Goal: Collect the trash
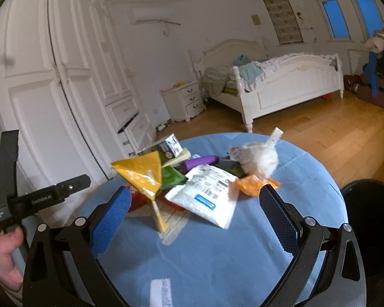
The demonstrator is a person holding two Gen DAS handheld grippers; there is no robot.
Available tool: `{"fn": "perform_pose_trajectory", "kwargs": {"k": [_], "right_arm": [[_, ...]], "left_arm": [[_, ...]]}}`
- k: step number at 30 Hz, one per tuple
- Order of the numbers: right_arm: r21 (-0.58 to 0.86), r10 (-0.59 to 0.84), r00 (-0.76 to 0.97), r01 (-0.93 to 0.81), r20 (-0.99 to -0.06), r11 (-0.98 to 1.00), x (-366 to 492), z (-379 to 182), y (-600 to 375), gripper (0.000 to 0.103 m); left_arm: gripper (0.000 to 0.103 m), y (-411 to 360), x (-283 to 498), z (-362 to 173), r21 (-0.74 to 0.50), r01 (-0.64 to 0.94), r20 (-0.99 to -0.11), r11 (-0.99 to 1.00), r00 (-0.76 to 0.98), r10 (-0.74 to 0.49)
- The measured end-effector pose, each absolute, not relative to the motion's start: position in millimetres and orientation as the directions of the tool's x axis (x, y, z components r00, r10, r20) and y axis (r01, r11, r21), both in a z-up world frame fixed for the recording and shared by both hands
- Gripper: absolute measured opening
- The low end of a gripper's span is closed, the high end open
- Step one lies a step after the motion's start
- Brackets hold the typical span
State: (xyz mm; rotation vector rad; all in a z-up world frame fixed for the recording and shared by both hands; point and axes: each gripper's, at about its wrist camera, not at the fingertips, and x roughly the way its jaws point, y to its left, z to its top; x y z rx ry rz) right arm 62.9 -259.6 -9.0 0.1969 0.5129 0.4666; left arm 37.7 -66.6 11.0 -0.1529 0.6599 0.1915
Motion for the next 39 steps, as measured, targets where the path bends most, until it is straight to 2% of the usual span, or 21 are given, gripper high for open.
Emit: {"fn": "perform_pose_trajectory", "kwargs": {"k": [11,39], "right_arm": [[0.304,0.468,0.766,-0.364,-0.44,0.88,63.8,-19.6,-275.1,0.099],[0.262,0.454,0.747,-0.371,-0.486,0.891,71.9,-28.9,-267.5,0.099]], "left_arm": [[0.098,-72.5,39.1,7.1,-0.053,-0.236,-0.645,0.97,0.75,0.147],[0.098,-69.0,42.9,2.8,-0.087,-0.224,-0.653,0.971,0.749,0.114]]}}
